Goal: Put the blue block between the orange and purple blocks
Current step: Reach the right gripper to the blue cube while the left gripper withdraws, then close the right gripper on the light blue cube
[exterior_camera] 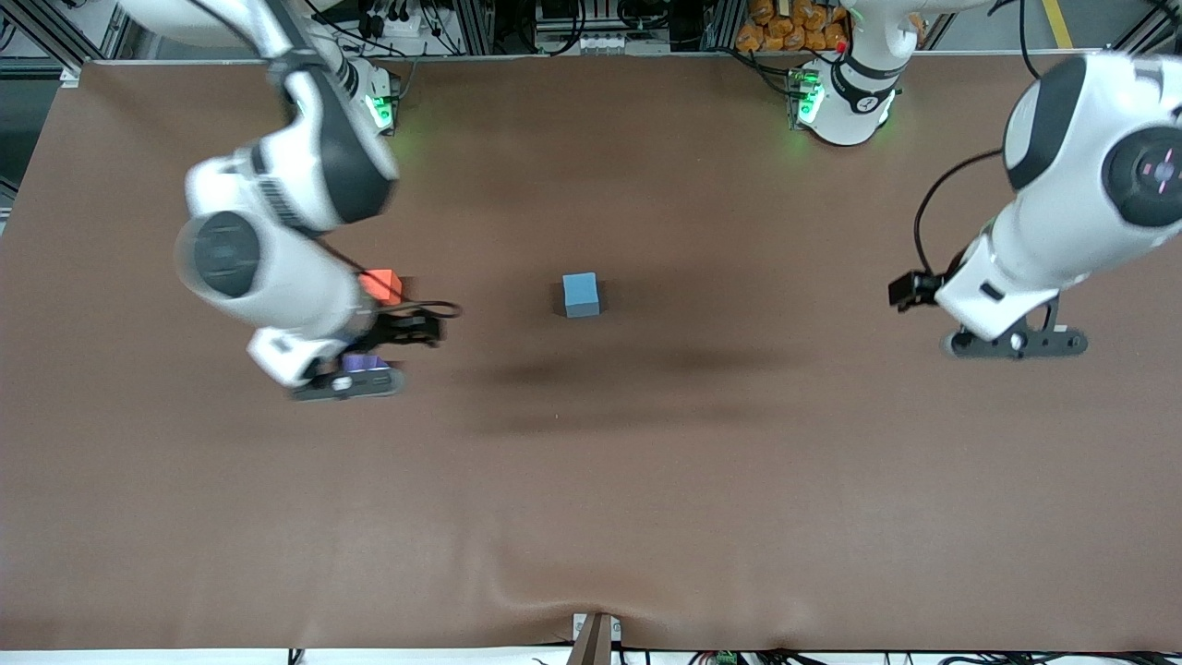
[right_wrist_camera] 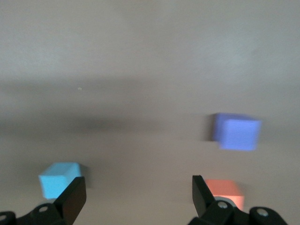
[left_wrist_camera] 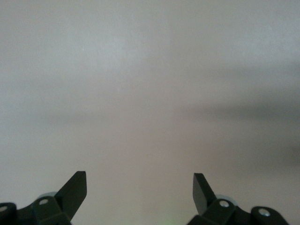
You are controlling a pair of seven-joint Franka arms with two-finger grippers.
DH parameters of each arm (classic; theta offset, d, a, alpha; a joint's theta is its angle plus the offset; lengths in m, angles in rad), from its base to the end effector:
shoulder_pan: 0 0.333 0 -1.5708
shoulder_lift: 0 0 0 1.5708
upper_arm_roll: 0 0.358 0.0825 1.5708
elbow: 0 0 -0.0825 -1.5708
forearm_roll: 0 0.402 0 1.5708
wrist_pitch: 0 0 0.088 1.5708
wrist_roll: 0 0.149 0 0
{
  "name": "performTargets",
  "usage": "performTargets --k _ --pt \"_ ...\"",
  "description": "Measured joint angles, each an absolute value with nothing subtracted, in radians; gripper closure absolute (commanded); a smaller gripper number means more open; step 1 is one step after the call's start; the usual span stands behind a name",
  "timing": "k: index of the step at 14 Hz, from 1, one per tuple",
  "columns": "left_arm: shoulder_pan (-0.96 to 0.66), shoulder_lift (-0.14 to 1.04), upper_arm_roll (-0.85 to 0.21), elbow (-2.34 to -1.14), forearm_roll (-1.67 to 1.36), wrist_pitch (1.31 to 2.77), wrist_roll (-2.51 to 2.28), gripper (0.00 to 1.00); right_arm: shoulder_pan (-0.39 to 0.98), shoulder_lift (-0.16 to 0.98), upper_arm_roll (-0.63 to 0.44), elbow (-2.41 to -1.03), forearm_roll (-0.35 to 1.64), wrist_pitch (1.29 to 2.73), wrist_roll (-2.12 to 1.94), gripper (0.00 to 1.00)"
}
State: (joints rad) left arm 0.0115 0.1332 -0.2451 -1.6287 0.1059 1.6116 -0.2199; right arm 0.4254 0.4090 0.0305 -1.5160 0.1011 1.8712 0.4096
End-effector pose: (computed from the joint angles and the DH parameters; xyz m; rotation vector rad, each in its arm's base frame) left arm 0.5926 -0.1176 0.5236 -3.0314 0.0395 0.1913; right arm 0.6280 0.3179 0.4139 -3.0627 -0.0177 0.1441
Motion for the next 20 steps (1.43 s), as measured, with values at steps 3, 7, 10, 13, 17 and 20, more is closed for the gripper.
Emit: performTargets --k 3,7,10,13,17,20 --pt "0.039 0.015 -0.245 -1.745 0.071 1.607 -0.220 0.00 0.547 0.452 0.030 -1.613 0.100 2.002 0.522 0.00" --pt "0.064 -0.034 -0.241 -1.754 0.068 1.574 -0.104 0.00 0.633 0.553 0.029 -1.644 0.100 2.075 0.595 0.00" --pt "0.094 -0.034 -0.230 -1.712 0.069 1.571 0.053 0.00 0.723 0.605 0.029 -1.644 0.100 2.113 0.667 0.00" --pt "0.098 -0.033 -0.220 -1.670 0.069 1.568 0.082 0.00 0.768 0.610 0.028 -1.641 0.100 2.126 0.697 0.00" --pt "0.097 -0.033 -0.223 -1.658 0.068 1.567 0.077 0.00 0.788 0.610 0.028 -1.635 0.099 2.153 0.697 0.00" --pt "0.097 -0.033 -0.224 -1.645 0.068 1.567 0.075 0.00 0.799 0.610 0.027 -1.635 0.086 2.166 0.697 0.00"
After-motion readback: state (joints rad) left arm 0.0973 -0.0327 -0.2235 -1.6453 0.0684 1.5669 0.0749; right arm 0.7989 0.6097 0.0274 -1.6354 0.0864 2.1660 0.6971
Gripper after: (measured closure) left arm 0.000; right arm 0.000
